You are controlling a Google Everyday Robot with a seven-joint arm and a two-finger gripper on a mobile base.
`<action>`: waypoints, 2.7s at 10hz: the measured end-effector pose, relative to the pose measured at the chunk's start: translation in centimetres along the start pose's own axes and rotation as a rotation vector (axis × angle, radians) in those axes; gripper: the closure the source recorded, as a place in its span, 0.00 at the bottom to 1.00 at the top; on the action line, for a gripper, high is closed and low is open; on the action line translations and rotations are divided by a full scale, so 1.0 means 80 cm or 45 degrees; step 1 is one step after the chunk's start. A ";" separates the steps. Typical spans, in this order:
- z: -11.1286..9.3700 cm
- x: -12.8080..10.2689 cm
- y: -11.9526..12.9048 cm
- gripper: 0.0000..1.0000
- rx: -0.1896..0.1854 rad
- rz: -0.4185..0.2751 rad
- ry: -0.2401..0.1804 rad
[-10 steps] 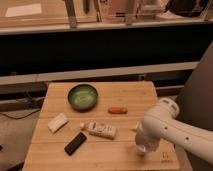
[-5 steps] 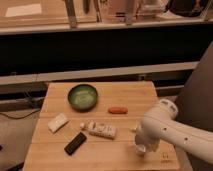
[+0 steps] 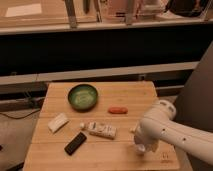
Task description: Pick up the ceramic cup
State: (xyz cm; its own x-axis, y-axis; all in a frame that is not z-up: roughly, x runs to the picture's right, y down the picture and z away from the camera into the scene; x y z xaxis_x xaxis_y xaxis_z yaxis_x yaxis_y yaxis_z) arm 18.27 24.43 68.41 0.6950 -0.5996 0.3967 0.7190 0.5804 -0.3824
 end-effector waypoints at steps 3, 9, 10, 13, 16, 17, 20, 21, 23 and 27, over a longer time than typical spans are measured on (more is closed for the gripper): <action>0.006 0.000 0.000 0.20 0.004 -0.006 -0.006; 0.013 0.000 -0.002 0.44 0.015 -0.021 -0.013; 0.012 0.001 -0.001 0.51 0.016 -0.023 -0.012; 0.010 -0.001 -0.002 0.55 0.026 -0.034 -0.020; 0.003 -0.001 -0.006 0.82 0.036 -0.056 -0.018; 0.003 -0.002 -0.006 0.85 0.036 -0.057 -0.020; 0.005 -0.002 -0.007 0.65 0.041 -0.066 -0.024; 0.004 -0.001 -0.008 0.63 0.044 -0.072 -0.023; 0.005 -0.001 -0.009 0.53 0.044 -0.080 -0.025; 0.003 -0.001 -0.012 0.33 0.049 -0.101 -0.027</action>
State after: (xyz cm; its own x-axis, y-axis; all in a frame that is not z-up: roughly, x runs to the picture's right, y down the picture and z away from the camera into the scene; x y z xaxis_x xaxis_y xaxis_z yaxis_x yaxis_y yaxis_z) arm 17.54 24.08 68.91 0.6352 -0.6331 0.4424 0.7711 0.5525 -0.3164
